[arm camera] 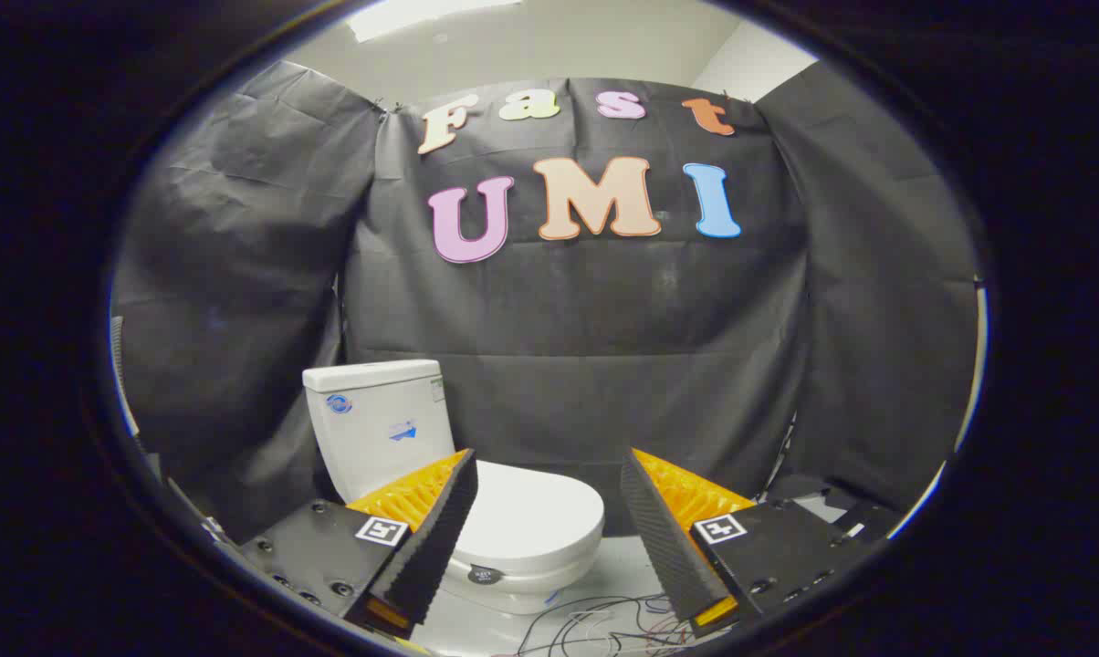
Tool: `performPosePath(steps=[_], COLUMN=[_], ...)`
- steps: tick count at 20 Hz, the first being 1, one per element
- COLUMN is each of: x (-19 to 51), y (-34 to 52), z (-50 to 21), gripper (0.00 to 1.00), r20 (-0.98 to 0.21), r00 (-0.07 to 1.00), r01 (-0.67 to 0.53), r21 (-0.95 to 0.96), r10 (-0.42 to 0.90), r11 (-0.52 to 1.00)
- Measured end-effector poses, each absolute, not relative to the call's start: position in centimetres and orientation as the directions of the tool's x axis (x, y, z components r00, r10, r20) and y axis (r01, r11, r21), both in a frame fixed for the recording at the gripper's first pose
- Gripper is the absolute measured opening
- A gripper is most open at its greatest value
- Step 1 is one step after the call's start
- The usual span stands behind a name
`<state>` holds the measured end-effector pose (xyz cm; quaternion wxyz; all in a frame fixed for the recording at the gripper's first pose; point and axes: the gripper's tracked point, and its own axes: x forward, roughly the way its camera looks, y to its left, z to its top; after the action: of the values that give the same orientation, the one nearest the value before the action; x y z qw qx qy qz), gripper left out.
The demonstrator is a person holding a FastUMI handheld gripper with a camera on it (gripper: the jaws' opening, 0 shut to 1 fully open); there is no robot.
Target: Open the toilet lid.
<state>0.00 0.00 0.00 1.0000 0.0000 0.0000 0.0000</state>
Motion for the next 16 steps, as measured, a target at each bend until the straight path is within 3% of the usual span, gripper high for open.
performPosePath(steps=[9,16], x=[0.7,6.9], y=[0.0,1.3], z=[0.3,-1.6], gripper=[0.98,0.97], r20=[0.011,-0.062], r00=[1.000,0.997], r01=[-0.002,-0.044], r21=[0.005,0.023], r10=[0.002,0.045], r11=[1.000,0.999])
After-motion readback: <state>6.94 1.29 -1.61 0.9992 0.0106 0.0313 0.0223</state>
